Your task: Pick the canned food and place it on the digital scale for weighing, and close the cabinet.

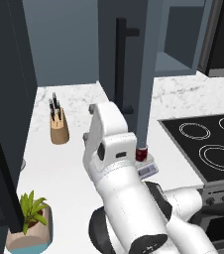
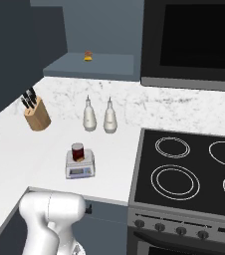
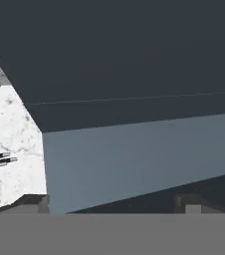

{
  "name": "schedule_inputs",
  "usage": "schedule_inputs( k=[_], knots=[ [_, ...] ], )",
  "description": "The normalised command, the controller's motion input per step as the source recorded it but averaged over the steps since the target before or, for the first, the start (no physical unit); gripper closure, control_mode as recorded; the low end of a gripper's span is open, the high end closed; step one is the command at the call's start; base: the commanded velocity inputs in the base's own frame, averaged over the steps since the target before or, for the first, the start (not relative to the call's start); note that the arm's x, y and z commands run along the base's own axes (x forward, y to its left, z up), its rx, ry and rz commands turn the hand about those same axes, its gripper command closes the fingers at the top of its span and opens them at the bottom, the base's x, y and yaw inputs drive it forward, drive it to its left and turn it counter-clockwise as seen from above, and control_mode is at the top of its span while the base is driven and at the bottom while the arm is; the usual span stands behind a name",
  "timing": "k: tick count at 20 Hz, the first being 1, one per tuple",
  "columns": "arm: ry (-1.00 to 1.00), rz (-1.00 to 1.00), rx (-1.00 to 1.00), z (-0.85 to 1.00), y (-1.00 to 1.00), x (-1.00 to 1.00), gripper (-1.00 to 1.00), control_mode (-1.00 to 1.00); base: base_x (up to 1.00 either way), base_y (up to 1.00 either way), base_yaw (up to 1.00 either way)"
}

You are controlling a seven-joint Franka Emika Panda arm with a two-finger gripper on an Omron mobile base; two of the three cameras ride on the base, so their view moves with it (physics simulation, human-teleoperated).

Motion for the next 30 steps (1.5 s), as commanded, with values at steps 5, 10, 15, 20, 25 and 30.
schedule_inputs(
  k=[5,10,15,20,25,30],
  knots=[
    [0.00,-0.25,0.12,-0.13,0.02,0.37,-1.00,-1.00,0.00,0.00,0.00],
    [0.02,-0.15,0.02,-0.01,0.00,0.44,-1.00,-1.00,0.00,0.00,0.00],
    [0.02,-0.09,0.02,0.05,-0.38,0.25,-1.00,-1.00,0.00,0.00,0.00],
    [0.01,-0.09,0.00,0.01,-0.78,0.34,-1.00,-1.00,0.00,0.00,0.00],
    [0.00,-0.14,0.00,0.01,-0.87,0.18,-1.00,-1.00,0.00,0.00,0.00],
    [-0.05,-0.17,0.00,0.15,-0.99,0.00,-1.00,-1.00,0.00,0.00,0.00]
  ],
)
